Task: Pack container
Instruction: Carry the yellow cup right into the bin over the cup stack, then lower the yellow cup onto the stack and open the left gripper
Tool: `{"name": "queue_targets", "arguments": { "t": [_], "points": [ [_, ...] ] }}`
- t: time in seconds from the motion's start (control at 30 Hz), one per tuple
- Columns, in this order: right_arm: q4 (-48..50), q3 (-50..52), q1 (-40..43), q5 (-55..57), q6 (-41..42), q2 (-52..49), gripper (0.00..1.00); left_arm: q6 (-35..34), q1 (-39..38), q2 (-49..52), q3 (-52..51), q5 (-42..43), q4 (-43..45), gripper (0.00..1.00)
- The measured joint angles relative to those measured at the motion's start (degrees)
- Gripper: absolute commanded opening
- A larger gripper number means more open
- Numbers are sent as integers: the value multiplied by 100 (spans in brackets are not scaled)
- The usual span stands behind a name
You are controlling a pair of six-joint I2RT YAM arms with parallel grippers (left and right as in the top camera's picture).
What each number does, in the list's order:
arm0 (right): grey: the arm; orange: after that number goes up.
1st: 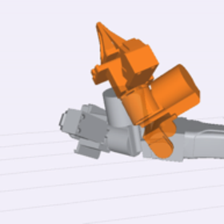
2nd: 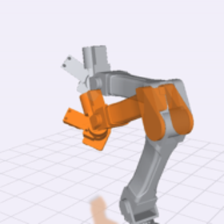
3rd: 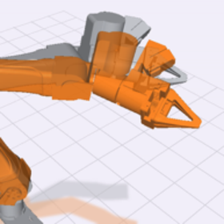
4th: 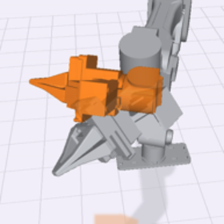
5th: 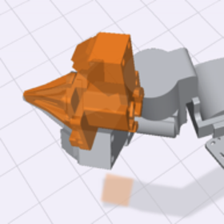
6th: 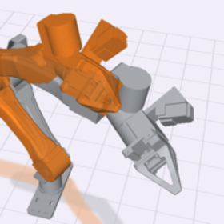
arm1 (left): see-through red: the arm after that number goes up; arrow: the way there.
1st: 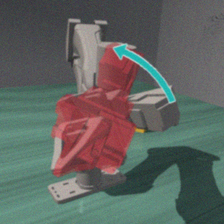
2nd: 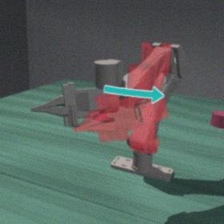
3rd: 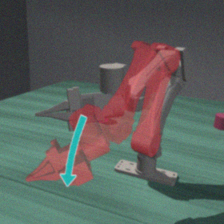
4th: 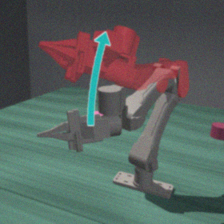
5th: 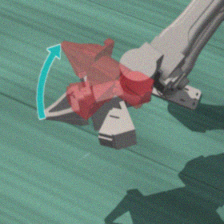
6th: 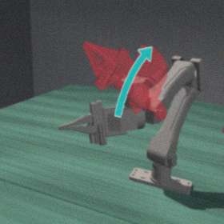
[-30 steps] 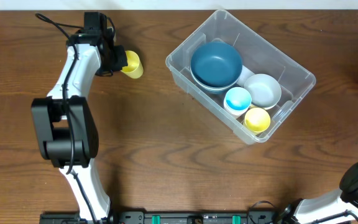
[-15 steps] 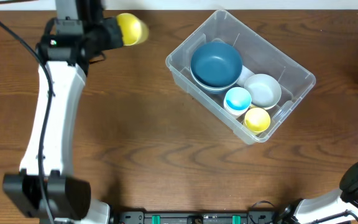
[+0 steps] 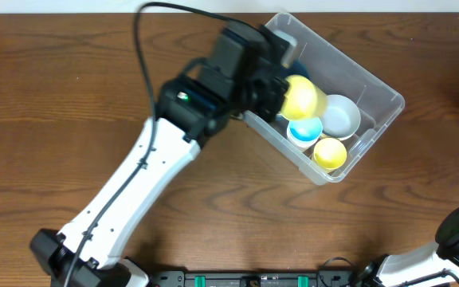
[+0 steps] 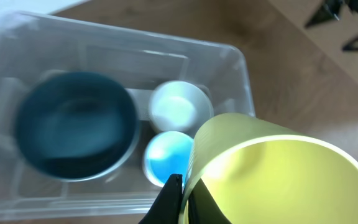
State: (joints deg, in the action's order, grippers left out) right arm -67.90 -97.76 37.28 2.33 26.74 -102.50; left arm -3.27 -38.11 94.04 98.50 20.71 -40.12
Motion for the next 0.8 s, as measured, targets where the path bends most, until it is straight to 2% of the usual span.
{"name": "queue_targets", "arguments": {
  "t": [0.33,0.8],
  "points": [
    [0,0,0,-2,0,0,99,57,-625,907,0,-4,149,6],
    [0,0,0,-2,0,0,99,57,-675,1484,0,-7,306,6]
  ]
}}
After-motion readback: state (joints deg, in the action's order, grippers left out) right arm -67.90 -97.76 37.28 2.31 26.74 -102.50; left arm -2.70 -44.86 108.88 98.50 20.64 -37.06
